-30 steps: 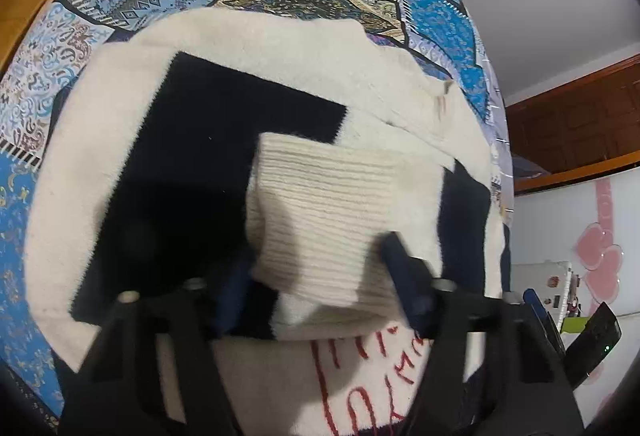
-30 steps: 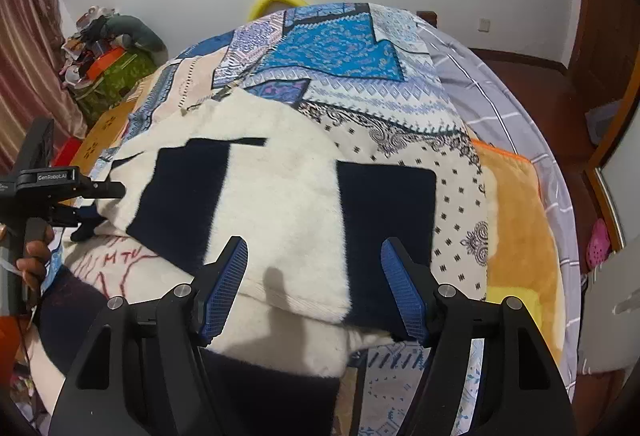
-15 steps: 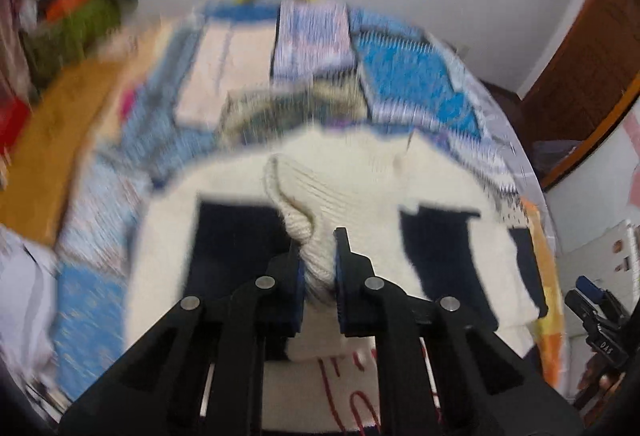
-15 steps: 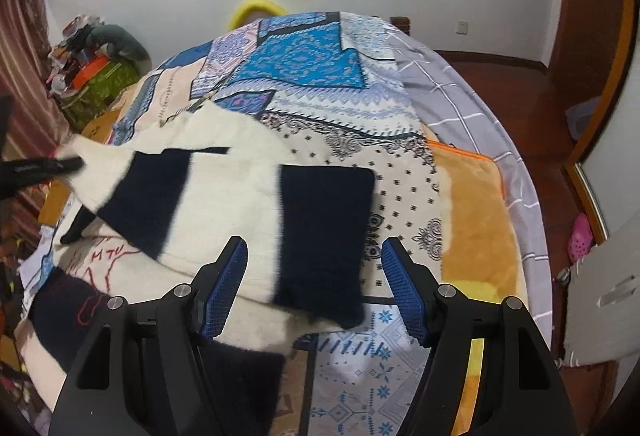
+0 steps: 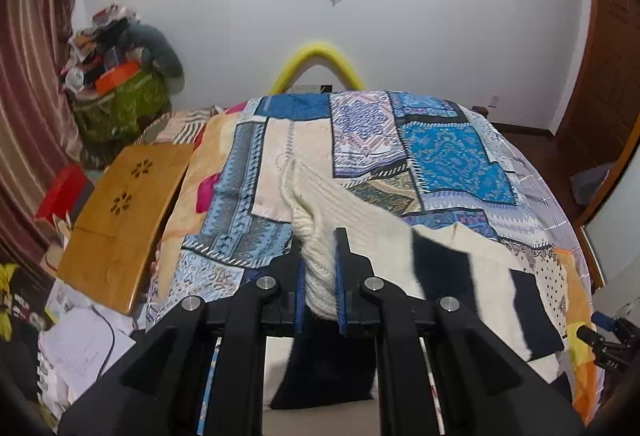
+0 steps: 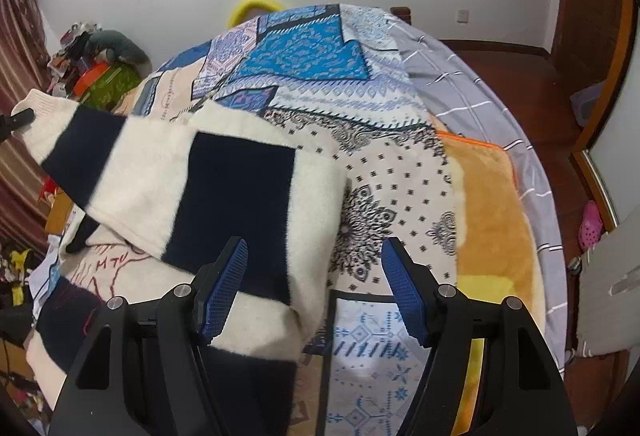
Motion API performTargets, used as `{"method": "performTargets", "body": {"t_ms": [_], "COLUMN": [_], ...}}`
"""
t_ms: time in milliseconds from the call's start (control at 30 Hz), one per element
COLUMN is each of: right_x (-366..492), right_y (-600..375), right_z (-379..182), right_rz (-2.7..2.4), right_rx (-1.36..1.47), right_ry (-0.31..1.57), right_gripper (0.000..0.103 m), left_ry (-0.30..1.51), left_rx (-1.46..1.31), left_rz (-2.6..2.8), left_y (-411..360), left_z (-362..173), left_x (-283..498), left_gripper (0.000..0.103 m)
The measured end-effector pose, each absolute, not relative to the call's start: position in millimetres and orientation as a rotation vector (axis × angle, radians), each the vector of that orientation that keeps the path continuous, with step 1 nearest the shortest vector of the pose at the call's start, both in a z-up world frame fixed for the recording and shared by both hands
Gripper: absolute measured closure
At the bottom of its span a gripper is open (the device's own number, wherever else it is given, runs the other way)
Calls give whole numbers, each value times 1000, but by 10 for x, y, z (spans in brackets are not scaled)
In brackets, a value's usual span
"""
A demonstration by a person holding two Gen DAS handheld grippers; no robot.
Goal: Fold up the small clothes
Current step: 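Fold the held side over the sweater body with the left gripper, release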
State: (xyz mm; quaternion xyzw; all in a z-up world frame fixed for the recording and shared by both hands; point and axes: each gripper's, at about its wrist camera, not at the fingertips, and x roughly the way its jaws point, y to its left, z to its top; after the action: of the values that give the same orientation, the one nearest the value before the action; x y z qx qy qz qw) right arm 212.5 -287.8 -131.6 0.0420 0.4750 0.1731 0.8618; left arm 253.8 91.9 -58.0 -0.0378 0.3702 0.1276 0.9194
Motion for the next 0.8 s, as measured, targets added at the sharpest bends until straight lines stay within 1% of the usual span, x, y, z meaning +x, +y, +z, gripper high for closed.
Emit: {"method": "performTargets", "body": {"t_ms": [300, 667, 800], "right_x": [2131, 2072, 2083], "right_y": [-2603, -2372, -2339], "right_z": [-1407, -1419, -1436], "right_rz": [408, 446, 440], "right_rx": [55, 27, 23], "right_ry": [1031, 1047, 1045], "right_gripper": [37, 37, 37], "left_ry": [821, 1007, 1054], "left_rx": [-101, -118, -139], "left_rz": [334, 376, 366], "left_y": [1243, 1462, 1511], "left_z": [-936, -1843, -2058], "left_x": [2430, 2470, 2468], "left_gripper": [91, 91, 91]}}
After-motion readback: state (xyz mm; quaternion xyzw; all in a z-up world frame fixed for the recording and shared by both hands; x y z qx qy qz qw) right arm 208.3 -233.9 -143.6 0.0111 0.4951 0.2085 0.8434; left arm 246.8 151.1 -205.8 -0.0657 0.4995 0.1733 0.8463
